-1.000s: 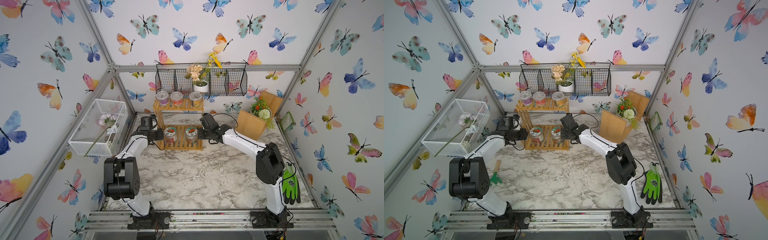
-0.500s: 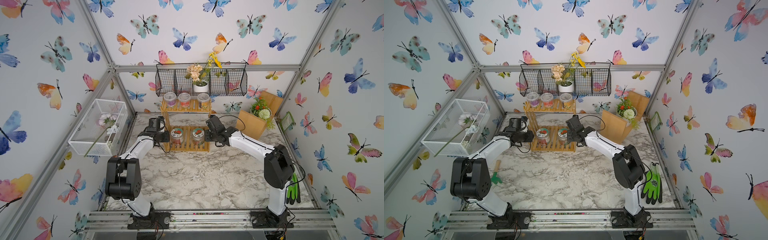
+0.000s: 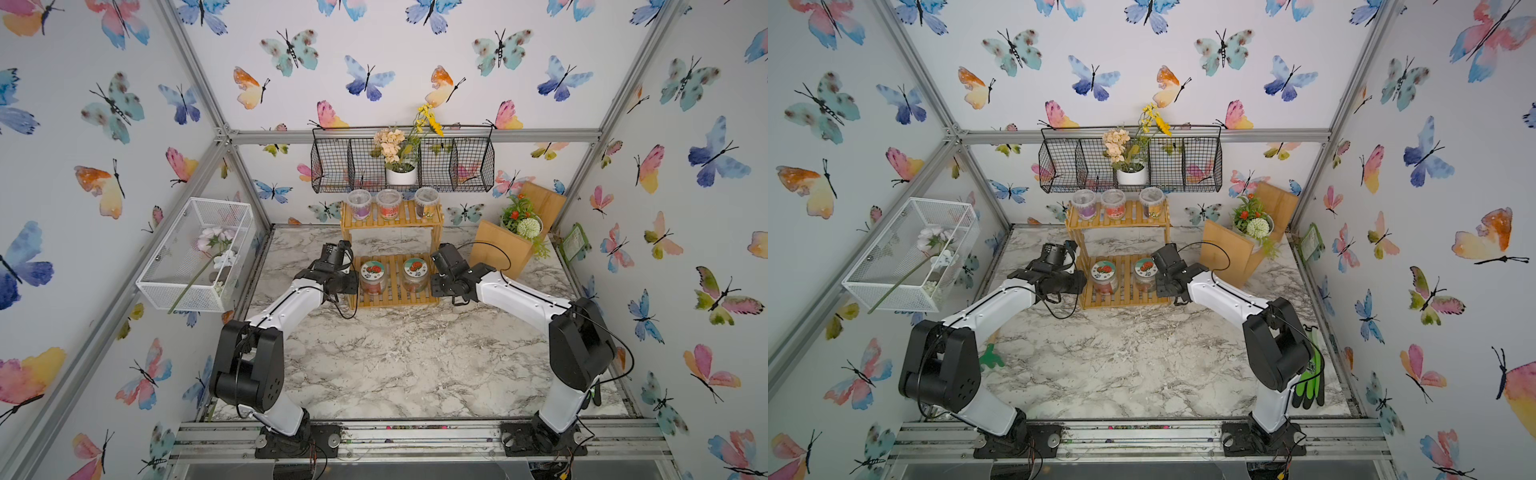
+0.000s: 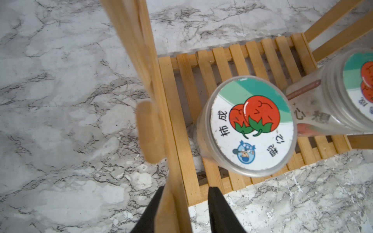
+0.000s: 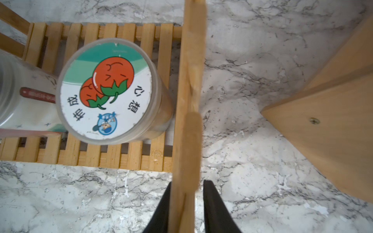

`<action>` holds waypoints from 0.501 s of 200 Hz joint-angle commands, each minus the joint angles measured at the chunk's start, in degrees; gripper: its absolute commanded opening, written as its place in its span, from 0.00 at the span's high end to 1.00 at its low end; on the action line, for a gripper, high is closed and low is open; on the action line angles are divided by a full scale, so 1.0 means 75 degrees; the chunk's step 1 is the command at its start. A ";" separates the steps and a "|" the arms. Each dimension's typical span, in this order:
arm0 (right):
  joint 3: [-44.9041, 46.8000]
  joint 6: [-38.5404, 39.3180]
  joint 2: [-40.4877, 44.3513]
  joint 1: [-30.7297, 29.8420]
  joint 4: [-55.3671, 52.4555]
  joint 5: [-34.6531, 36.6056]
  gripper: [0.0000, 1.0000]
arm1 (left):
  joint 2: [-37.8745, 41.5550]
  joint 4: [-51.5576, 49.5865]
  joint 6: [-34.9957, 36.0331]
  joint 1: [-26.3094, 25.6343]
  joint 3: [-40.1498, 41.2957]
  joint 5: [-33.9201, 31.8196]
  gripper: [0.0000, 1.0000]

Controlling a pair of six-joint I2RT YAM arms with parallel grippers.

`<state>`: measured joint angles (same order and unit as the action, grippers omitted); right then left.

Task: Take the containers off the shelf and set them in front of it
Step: Move the shelf to the center of the board.

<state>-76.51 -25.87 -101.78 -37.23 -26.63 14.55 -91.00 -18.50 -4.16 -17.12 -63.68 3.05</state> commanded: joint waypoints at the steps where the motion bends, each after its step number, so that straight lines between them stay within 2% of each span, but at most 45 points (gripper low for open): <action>1: 0.0229 0.0116 0.0422 0.0110 -0.0209 0.0336 0.75 | 0.0215 -0.0324 -0.0112 -0.0328 0.0129 -0.0012 0.62; 44: 0.0598 -0.0006 0.0753 0.0113 -0.0217 0.0302 0.76 | 0.0341 -0.0343 -0.0182 -0.0409 0.0298 -0.0065 0.63; 100: 0.0940 -0.0014 0.0990 0.0113 -0.0164 0.0166 0.84 | 0.0438 -0.0380 -0.0139 -0.0411 0.0404 -0.0195 0.63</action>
<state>-70.52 -25.89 -96.40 -36.45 -27.03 15.03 -89.71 -20.08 -5.17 -19.90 -61.32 2.94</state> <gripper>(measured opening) 0.170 0.372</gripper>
